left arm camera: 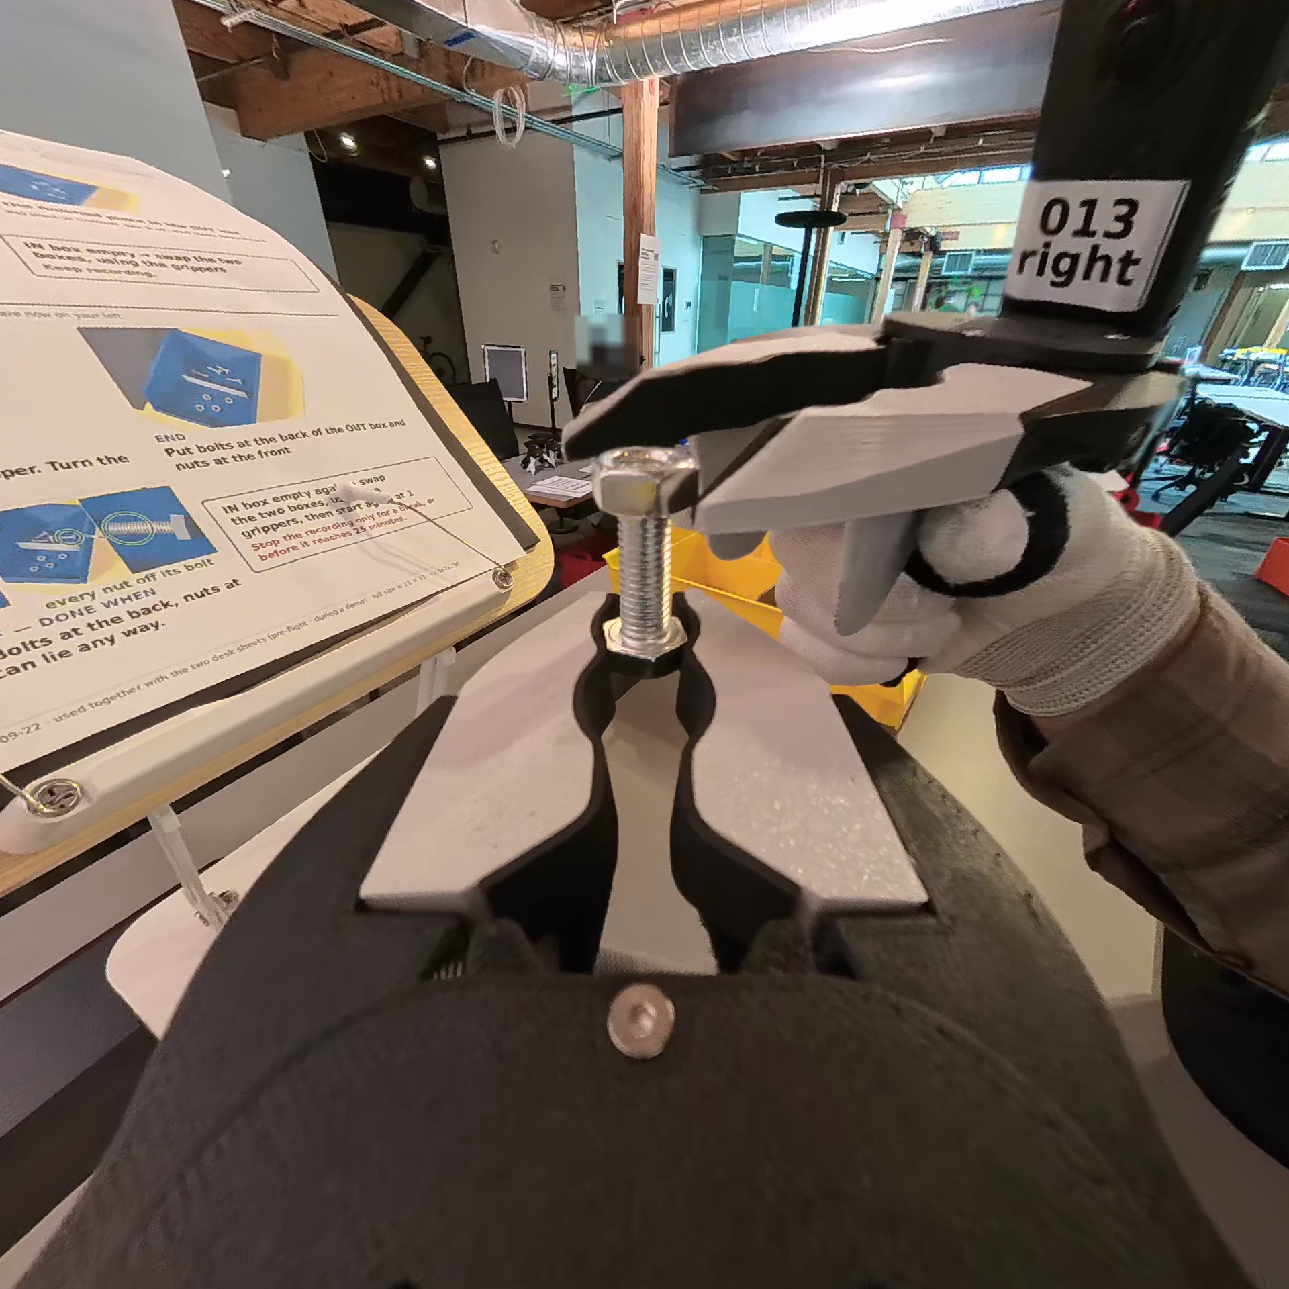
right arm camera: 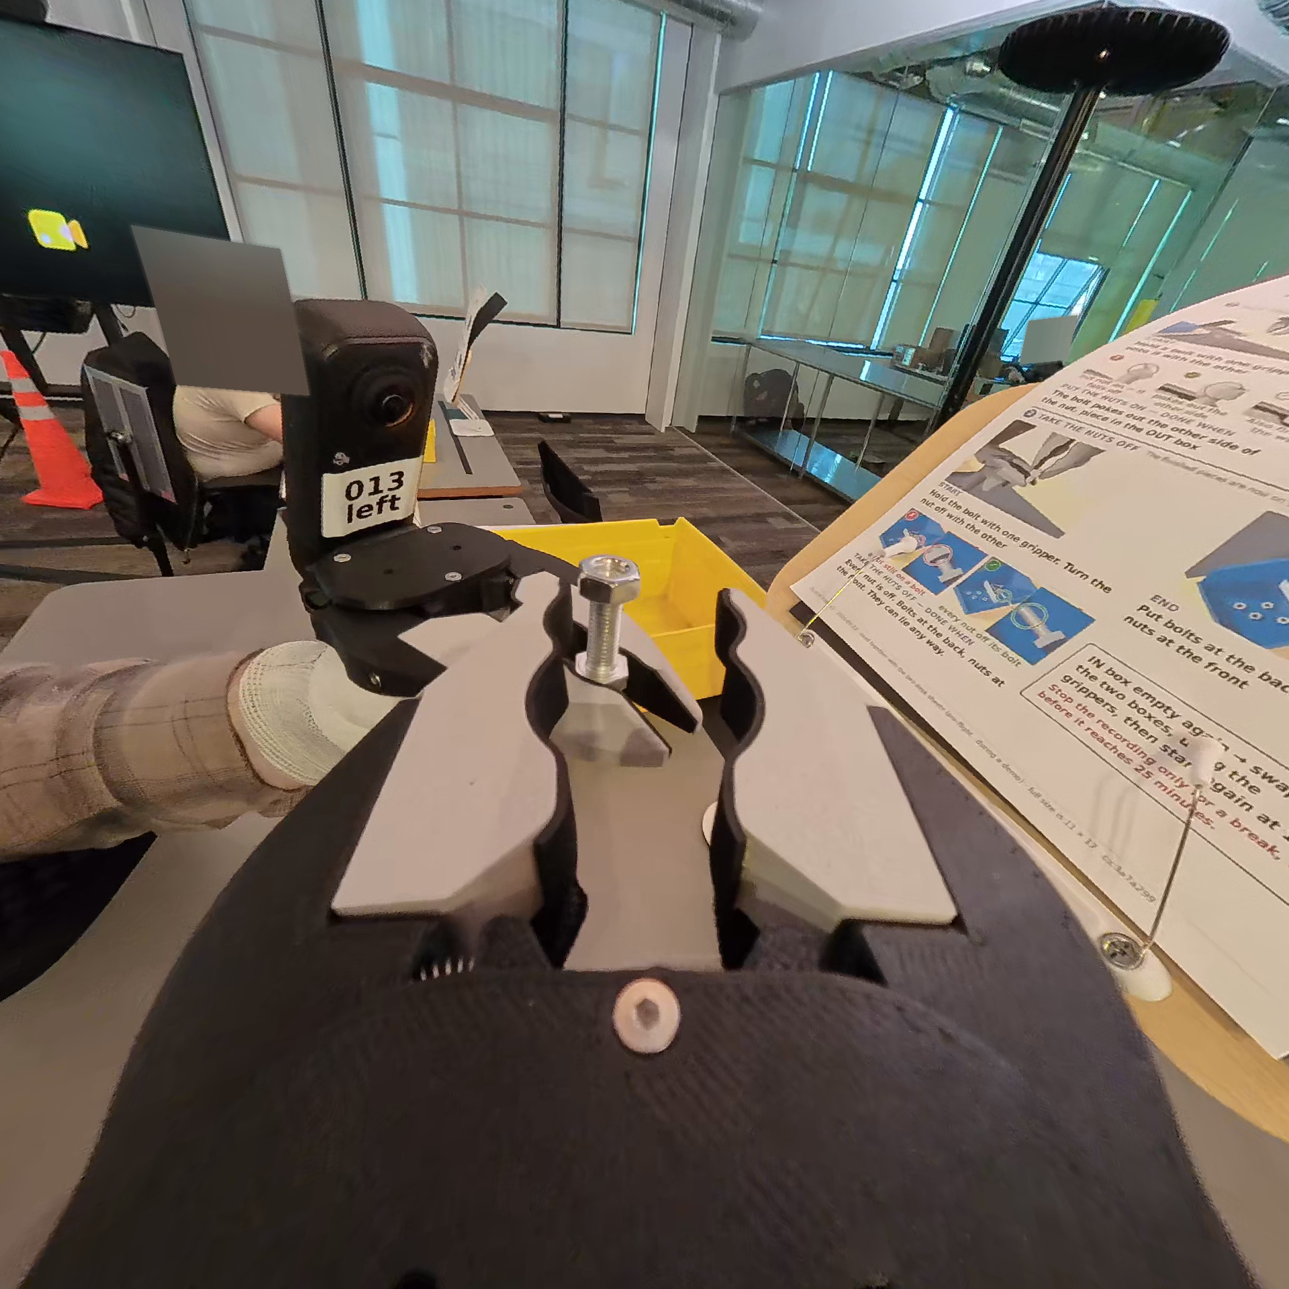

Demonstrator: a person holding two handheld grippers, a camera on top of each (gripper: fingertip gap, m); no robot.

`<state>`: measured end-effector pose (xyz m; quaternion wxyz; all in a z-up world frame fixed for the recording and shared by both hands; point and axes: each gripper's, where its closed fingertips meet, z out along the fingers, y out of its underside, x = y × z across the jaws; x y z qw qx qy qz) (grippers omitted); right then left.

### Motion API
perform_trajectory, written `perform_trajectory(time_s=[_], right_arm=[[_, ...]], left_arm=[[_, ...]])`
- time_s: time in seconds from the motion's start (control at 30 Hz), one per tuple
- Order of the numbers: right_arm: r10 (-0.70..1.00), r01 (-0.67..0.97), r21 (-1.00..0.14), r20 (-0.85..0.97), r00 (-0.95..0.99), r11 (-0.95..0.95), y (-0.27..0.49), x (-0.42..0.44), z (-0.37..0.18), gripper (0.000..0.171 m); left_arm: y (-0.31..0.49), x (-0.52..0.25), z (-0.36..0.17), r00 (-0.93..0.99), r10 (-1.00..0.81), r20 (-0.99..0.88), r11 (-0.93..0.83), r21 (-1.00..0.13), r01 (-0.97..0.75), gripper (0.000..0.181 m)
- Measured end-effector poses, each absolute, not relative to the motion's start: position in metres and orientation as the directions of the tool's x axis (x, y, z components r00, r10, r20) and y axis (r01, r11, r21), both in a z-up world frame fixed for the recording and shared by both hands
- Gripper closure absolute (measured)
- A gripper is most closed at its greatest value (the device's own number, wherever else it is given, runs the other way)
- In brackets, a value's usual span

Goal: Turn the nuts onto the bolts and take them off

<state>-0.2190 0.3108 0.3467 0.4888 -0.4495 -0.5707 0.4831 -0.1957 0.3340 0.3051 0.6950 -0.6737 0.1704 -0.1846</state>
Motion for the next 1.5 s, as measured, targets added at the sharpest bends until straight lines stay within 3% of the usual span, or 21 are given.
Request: perform_trajectory(time_s=[0.77,1.07,1.2,1.33,1.5], right_arm=[[0.986,0.004,-0.994,0.112,-0.122,0.113,0.32,-0.201,0.356,0.135],[0.991,0.102,-0.991,0.076,-0.112,0.087,0.31,-0.22,0.34,0.129],[0.993,0.101,-0.992,0.072,-0.097,0.082,0.309,-0.226,0.339,0.136],[0.992,0.083,-0.992,0.092,-0.089,0.099,0.307,-0.229,0.339,0.155],[0.984,0.033,-0.992,0.119,-0.136,0.125,0.301,-0.226,0.344,0.156]], left_arm=[[0.333,-0.195,0.307,0.873,-0.488,0.018,0.028,-0.999,0.036,0.167],[0.345,-0.207,0.294,0.941,-0.299,-0.157,0.027,-0.987,-0.156,0.167],[0.346,-0.213,0.295,0.955,-0.241,-0.173,0.026,-0.985,-0.172,0.167],[0.346,-0.216,0.296,0.958,-0.234,-0.168,0.025,-0.986,-0.166,0.167],[0.341,-0.208,0.301,0.936,-0.325,-0.133,0.044,-0.991,-0.126,0.167]])
